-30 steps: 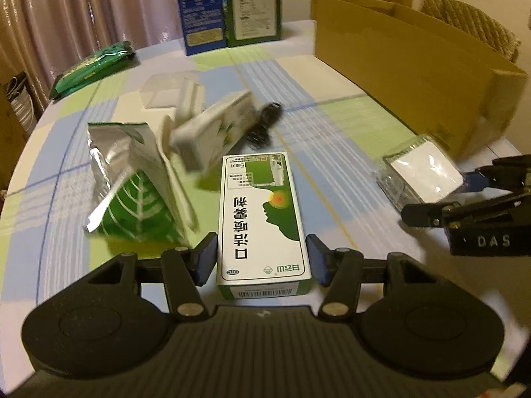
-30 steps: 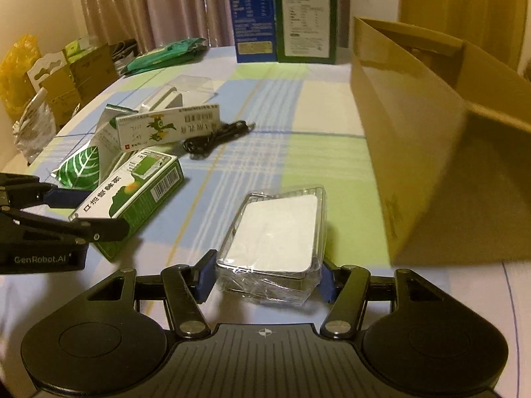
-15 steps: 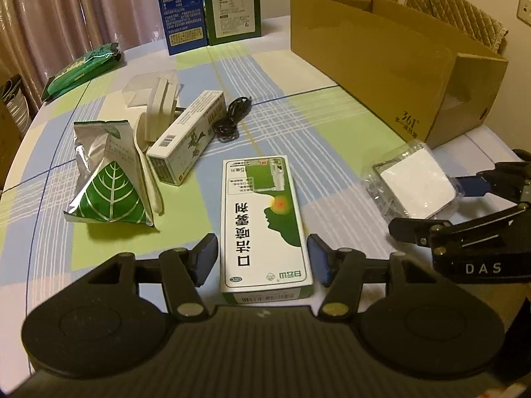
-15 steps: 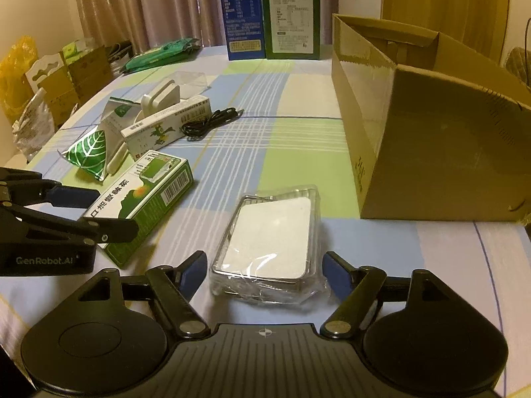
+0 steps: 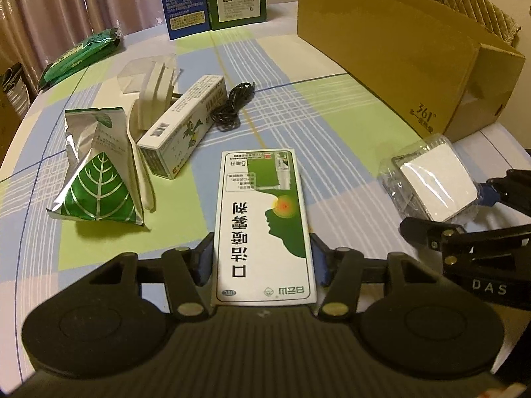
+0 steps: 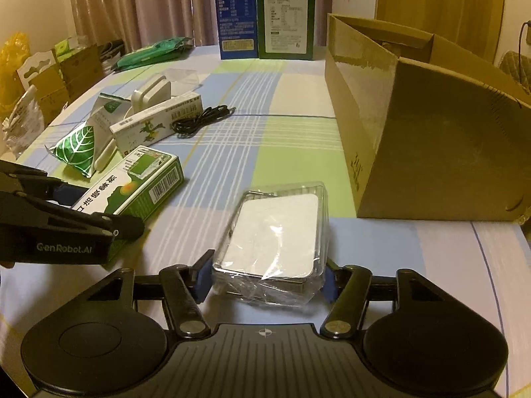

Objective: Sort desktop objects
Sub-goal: 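Lift and carry the spray box and plastic tray with both tools into the cardboard box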

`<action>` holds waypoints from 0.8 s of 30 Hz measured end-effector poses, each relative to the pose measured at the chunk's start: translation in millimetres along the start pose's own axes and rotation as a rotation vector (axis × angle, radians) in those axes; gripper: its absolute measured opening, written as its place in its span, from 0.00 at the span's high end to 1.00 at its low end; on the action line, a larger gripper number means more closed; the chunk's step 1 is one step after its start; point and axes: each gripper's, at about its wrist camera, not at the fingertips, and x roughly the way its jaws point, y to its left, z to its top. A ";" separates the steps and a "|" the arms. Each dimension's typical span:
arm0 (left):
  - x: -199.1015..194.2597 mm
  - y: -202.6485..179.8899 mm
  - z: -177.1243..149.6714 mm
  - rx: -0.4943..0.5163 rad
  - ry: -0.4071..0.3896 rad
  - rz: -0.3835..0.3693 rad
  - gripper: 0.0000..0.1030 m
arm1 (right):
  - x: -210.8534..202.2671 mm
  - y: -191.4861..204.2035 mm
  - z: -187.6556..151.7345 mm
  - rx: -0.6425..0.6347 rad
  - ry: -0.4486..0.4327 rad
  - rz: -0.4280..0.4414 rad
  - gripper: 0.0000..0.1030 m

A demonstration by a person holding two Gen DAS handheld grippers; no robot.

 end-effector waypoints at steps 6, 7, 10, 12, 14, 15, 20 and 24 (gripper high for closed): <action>-7.3 0.7 -1.6 -0.031 0.004 -0.004 0.51 | -4.5 0.2 2.0 0.001 -0.024 -0.009 0.46; -9.1 0.6 -1.9 -0.033 0.004 -0.005 0.51 | -5.8 -0.7 2.5 0.003 -0.026 -0.010 0.46; -14.0 0.1 -1.9 -0.040 0.001 -0.011 0.51 | -9.3 -2.3 3.6 0.008 -0.034 -0.010 0.47; -17.4 -0.2 -1.3 -0.046 -0.002 -0.014 0.51 | -12.4 -1.8 4.0 0.008 -0.042 -0.009 0.47; -22.0 -1.1 -0.3 -0.052 -0.009 -0.016 0.51 | -16.4 -1.8 5.8 0.008 -0.051 -0.004 0.47; -24.6 -1.6 0.6 -0.054 -0.013 -0.016 0.51 | -18.5 -1.5 6.1 0.006 -0.056 -0.004 0.47; -35.0 -6.9 5.4 -0.052 -0.028 -0.019 0.51 | -31.0 -2.0 8.6 0.017 -0.075 -0.005 0.47; -42.7 -12.1 7.4 -0.052 -0.036 -0.022 0.51 | -41.9 -5.8 8.7 0.032 -0.088 -0.010 0.47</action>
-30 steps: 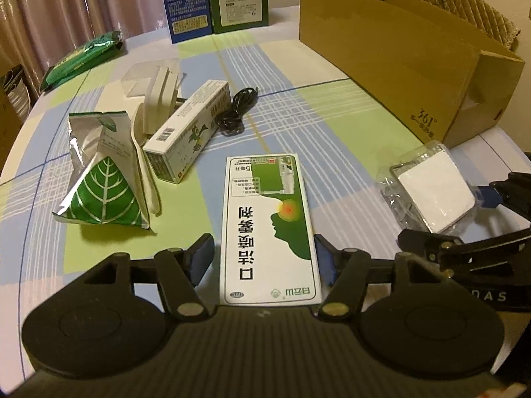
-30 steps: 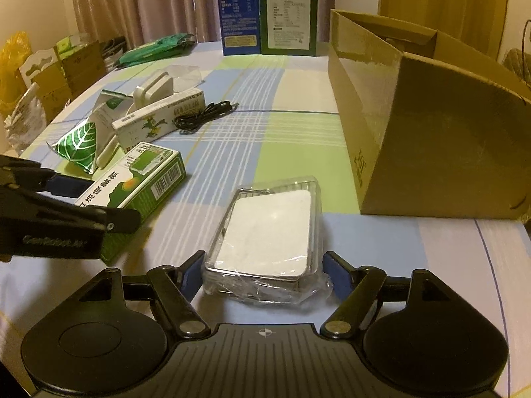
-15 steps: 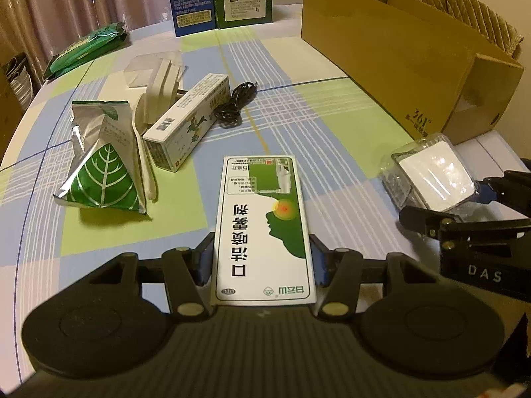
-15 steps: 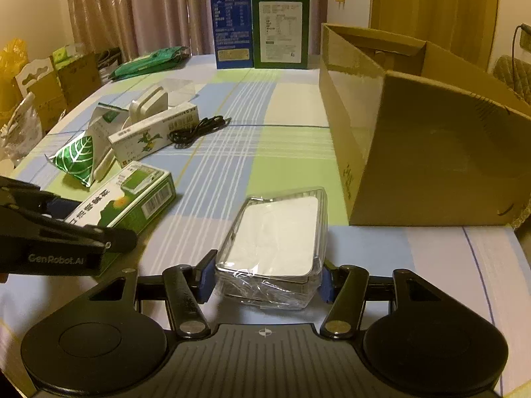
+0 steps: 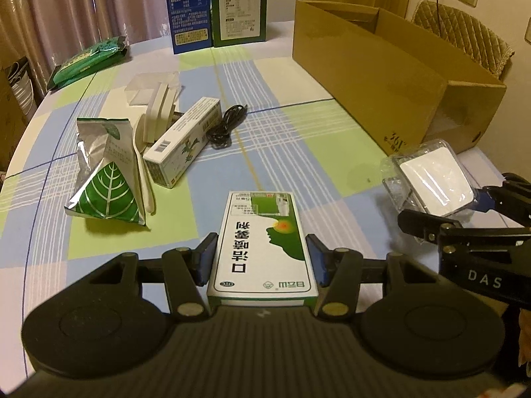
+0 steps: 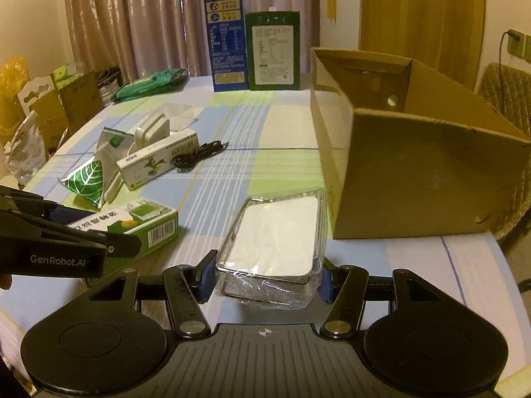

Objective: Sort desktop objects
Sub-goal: 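Lift and carry the spray box and plastic tray with both tools into the cardboard box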

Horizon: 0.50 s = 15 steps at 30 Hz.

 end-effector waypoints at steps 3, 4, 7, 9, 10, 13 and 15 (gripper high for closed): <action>-7.0 -4.2 0.5 -0.001 -0.007 -0.005 0.51 | -8.3 -5.5 0.2 0.012 -0.009 -0.006 0.47; -8.2 -5.2 0.4 0.001 -0.007 -0.005 0.51 | -10.9 -7.0 0.4 0.016 -0.011 -0.009 0.47; -7.8 -8.0 -3.0 0.004 -0.002 -0.002 0.51 | -15.1 -10.6 0.6 0.026 -0.012 -0.014 0.47; -3.4 -8.4 -6.9 0.003 0.010 -0.005 0.51 | -16.2 -11.4 -0.1 0.030 -0.009 -0.013 0.47; -1.7 -8.2 -9.2 -0.001 0.011 -0.007 0.51 | -15.4 -11.0 0.1 0.030 -0.004 -0.011 0.47; 3.4 -8.2 -13.9 -0.004 0.018 -0.007 0.51 | -14.3 -9.1 -1.8 0.023 0.003 -0.006 0.47; 10.2 -8.1 -15.4 0.000 0.037 -0.007 0.51 | -12.1 -9.0 -3.0 0.022 0.010 -0.003 0.47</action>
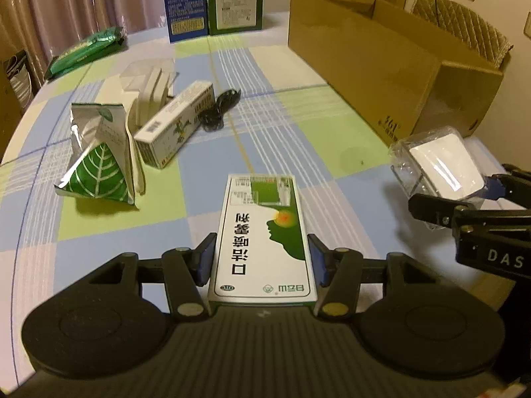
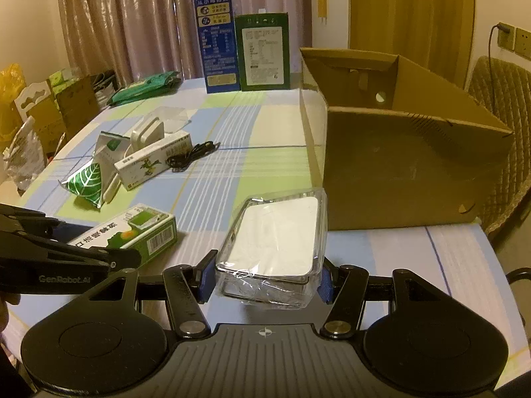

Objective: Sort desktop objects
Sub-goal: 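Lift and carry the spray box and plastic tray with both tools into the cardboard box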

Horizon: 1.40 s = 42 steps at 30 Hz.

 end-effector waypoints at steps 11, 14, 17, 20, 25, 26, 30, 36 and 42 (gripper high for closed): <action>28.0 -0.4 1.9 0.008 0.008 0.004 0.50 | 12.5 -2.4 -5.7 0.010 0.034 -0.003 0.47; 29.5 -1.4 3.8 0.010 0.003 0.007 0.51 | 16.1 -2.0 -6.3 0.011 0.041 -0.002 0.47; 27.7 -0.9 3.1 0.007 0.001 0.007 0.51 | 17.5 -1.4 -6.8 0.009 0.043 0.000 0.47; 20.6 0.0 1.4 -0.001 -0.013 0.017 0.51 | 16.4 -1.4 -5.9 0.009 0.037 0.000 0.47; 6.2 2.0 5.8 -0.016 -0.031 0.020 0.51 | 12.9 -0.8 -3.7 0.009 0.026 0.003 0.47; 3.2 1.9 7.5 -0.018 -0.036 0.020 0.51 | 11.6 -0.3 -3.0 0.008 0.022 0.004 0.47; -8.9 -1.4 16.6 -0.018 -0.058 0.020 0.51 | 4.7 0.9 2.5 0.008 0.003 0.009 0.47; -25.1 -12.9 36.9 -0.015 -0.092 0.008 0.51 | -12.4 -1.7 16.6 0.015 -0.046 0.011 0.47; -43.0 -32.8 58.6 0.001 -0.127 -0.017 0.51 | -32.0 -10.7 37.6 0.015 -0.107 0.000 0.47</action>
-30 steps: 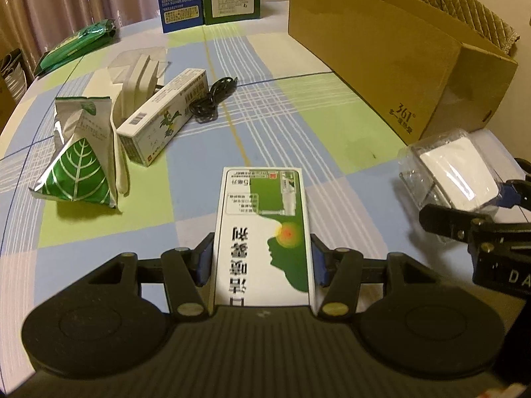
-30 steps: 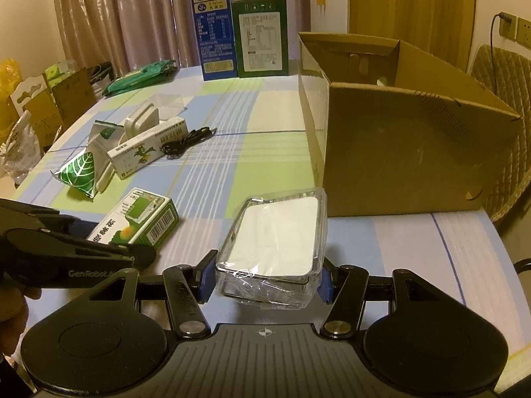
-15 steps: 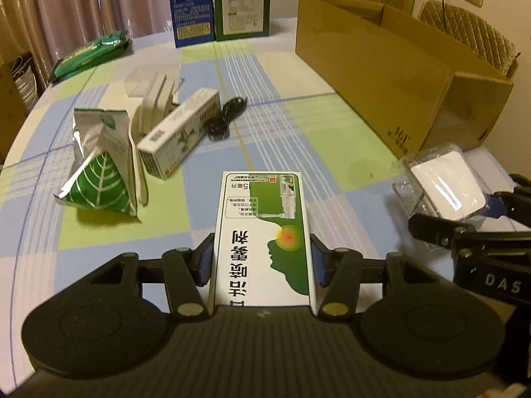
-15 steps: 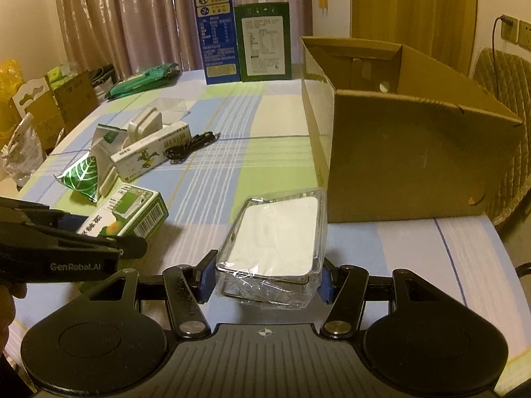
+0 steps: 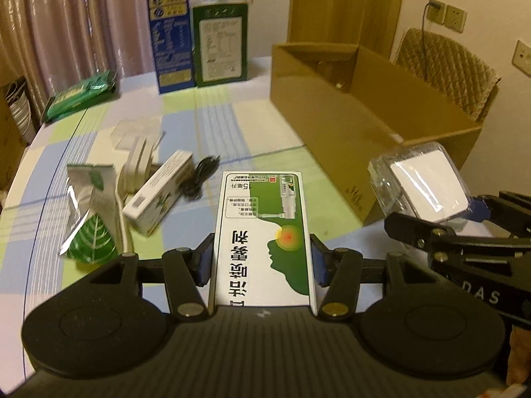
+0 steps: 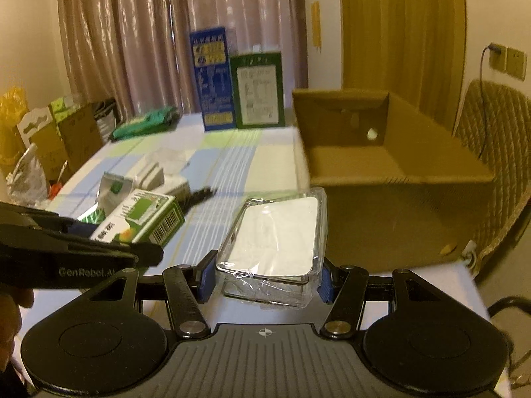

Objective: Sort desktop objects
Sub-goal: 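Lift and carry the spray box and plastic tray with both tools into the cardboard box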

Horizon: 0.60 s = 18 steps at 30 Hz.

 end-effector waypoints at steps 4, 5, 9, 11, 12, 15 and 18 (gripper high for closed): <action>-5.8 -15.8 15.9 0.016 -0.021 -0.014 0.51 | -10.4 -10.9 16.2 0.004 -0.036 -0.016 0.47; -6.6 -19.5 20.2 0.020 -0.026 -0.018 0.51 | -12.6 -14.6 20.2 0.007 -0.043 -0.021 0.47; -7.8 -35.7 40.6 0.026 -0.050 -0.044 0.51 | -19.6 -31.4 35.8 0.016 -0.064 -0.038 0.47; -7.9 -43.4 49.7 0.025 -0.060 -0.059 0.51 | -22.1 -41.0 44.6 0.018 -0.076 -0.048 0.47; -7.5 -47.6 54.8 0.024 -0.064 -0.067 0.51 | -23.3 -45.8 47.6 0.021 -0.081 -0.051 0.47; -4.8 -60.8 71.8 0.027 -0.073 -0.088 0.51 | -23.9 -61.1 60.4 0.022 -0.092 -0.064 0.47; 0.9 -72.7 86.8 0.026 -0.077 -0.106 0.51 | -21.7 -79.9 71.2 0.027 -0.093 -0.072 0.47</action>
